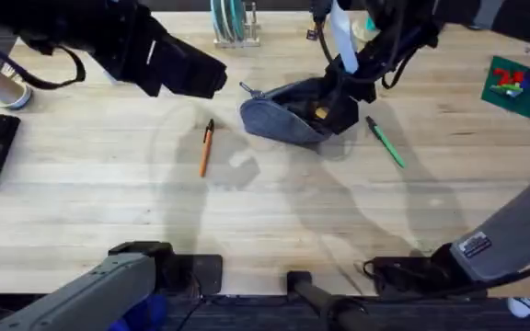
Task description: Unzip the bag, pick up the pens from the table one at a time and place them inside, then zip the bag closed.
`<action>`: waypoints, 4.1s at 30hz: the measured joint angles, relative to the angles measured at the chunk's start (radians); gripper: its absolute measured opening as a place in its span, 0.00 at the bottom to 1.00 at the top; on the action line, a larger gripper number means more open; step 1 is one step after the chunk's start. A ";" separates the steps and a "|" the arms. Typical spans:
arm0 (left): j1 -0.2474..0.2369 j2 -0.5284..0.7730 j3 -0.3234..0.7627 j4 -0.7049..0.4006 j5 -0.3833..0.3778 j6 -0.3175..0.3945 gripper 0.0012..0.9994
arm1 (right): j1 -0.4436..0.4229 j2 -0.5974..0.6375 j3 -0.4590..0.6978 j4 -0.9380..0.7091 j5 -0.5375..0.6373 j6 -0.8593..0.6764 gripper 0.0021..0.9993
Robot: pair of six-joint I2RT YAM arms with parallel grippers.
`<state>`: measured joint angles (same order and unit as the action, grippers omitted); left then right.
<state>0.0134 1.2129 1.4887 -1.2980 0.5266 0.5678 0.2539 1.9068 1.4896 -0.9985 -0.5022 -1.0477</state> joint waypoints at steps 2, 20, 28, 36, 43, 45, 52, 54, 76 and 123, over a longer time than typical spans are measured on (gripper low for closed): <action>0.000 0.000 0.000 0.000 0.000 0.000 1.00 | 0.000 0.000 0.000 0.000 0.000 0.000 1.00; 0.000 0.000 0.000 0.000 0.000 0.000 1.00 | 0.000 -0.039 0.000 0.012 0.000 0.095 1.00; 0.000 0.000 0.000 0.000 0.000 0.000 1.00 | 0.000 -0.171 0.000 -0.004 0.000 0.191 1.00; 0.000 0.000 0.000 0.000 0.000 0.000 1.00 | 0.000 -0.312 0.000 -0.049 0.001 0.234 1.00; 0.000 0.000 0.000 0.000 0.000 0.000 1.00 | -0.018 -0.399 0.000 -0.050 0.001 0.279 1.00; 0.000 0.000 0.000 0.000 0.000 0.000 1.00 | -0.028 -0.418 0.000 -0.050 0.001 0.289 1.00; 0.000 0.000 0.000 -0.003 0.000 0.000 1.00 | -0.037 -0.487 0.000 -0.050 0.057 0.387 1.00; 0.000 0.000 0.000 -0.004 0.000 0.000 1.00 | -0.037 -0.506 0.000 -0.056 0.086 0.433 1.00; 0.000 0.000 0.000 -0.077 -0.107 -0.263 1.00 | -0.037 -1.114 -0.364 -0.065 0.451 0.691 1.00; 0.000 -0.080 0.000 -0.153 -0.243 -0.318 1.00 | -0.037 -1.038 -0.372 -0.203 0.534 0.888 1.00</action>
<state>0.0135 1.1324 1.4887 -1.4513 0.2832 0.2497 0.2165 0.8686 1.1172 -1.2016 0.0320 -0.1595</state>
